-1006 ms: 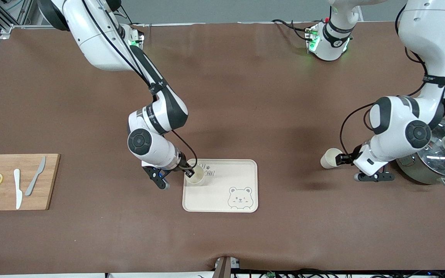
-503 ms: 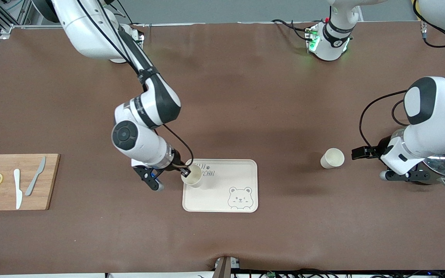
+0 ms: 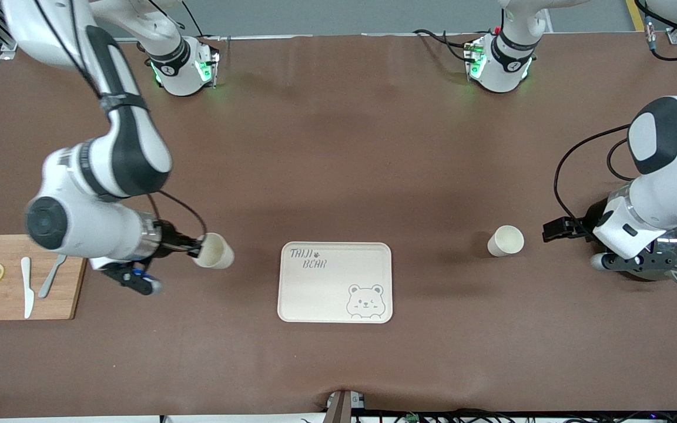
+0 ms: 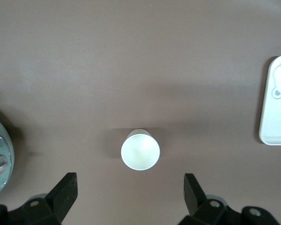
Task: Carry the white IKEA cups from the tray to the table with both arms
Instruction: 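Place the cup near the cutting board with the right gripper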
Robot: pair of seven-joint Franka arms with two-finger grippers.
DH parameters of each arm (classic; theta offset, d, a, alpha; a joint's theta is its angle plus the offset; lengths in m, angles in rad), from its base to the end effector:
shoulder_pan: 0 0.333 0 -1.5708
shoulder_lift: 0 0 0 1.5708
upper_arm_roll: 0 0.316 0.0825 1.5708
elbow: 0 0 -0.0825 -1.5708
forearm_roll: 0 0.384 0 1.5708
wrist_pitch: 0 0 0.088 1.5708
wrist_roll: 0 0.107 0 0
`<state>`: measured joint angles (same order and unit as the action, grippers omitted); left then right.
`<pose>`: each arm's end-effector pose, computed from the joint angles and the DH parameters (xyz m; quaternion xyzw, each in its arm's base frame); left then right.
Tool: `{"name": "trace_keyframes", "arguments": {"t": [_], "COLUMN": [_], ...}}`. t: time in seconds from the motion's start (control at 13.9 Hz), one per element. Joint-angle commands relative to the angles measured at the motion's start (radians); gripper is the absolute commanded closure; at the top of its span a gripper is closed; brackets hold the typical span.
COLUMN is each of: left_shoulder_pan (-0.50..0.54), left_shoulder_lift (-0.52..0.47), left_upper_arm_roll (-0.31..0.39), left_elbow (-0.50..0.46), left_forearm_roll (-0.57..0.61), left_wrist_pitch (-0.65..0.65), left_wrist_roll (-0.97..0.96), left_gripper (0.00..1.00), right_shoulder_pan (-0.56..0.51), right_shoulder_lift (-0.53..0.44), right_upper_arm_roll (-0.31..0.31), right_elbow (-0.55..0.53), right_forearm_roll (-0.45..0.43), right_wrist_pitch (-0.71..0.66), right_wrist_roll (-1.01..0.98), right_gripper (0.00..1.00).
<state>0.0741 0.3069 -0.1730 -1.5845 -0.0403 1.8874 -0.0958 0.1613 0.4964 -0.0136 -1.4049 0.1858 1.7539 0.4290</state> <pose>0.6492 -0.0555 0.4621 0.9989 0.0087 -0.0042 0.0449 0.6747 0.1187 0.4076 -0.9803 0.1620 0.0948 0.0620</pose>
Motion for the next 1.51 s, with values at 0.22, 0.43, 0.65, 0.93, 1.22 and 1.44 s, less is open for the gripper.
{"name": "trace_keyframes", "arguments": {"t": [0.22, 0.43, 0.65, 0.93, 1.22, 1.44], "left_shoulder_pan": [0.007, 0.007, 0.030, 0.039, 0.056, 0.069], "left_shoulder_lift": [-0.069, -0.097, -0.098, -0.101, -0.141, -0.158], "left_upper_arm_roll": [-0.005, 0.006, 0.023, 0.032, 0.036, 0.035], "left_elbow": [0.007, 0.012, 0.058, 0.165, 0.172, 0.172], "left_forearm_roll": [-0.020, -0.006, 0.060, 0.063, 0.065, 0.063], "left_wrist_pitch": [-0.071, -0.082, -0.143, -0.261, -0.280, -0.284], "left_wrist_roll": [-0.019, -0.018, -0.006, -0.002, -0.002, 0.001], "left_gripper": [0.00, 0.00, 0.00, 0.00, 0.00, 0.00], "right_shoulder_pan": [-0.225, -0.316, -0.351, -0.379, -0.390, -0.384], "right_shoulder_lift": [-0.124, -0.124, -0.122, -0.121, -0.116, -0.111], "right_upper_arm_roll": [0.020, 0.020, 0.018, 0.018, 0.020, 0.020], "right_elbow": [-0.193, -0.294, -0.367, -0.495, -0.580, -0.582], "right_forearm_roll": [-0.037, -0.036, -0.039, -0.106, -0.149, -0.151], "right_wrist_pitch": [0.006, 0.041, 0.071, 0.220, 0.355, 0.354], "right_wrist_roll": [-0.366, -0.522, -0.558, -0.627, -0.627, -0.627], "right_gripper": [1.00, 1.00, 1.00, 1.00, 1.00, 0.97]}}
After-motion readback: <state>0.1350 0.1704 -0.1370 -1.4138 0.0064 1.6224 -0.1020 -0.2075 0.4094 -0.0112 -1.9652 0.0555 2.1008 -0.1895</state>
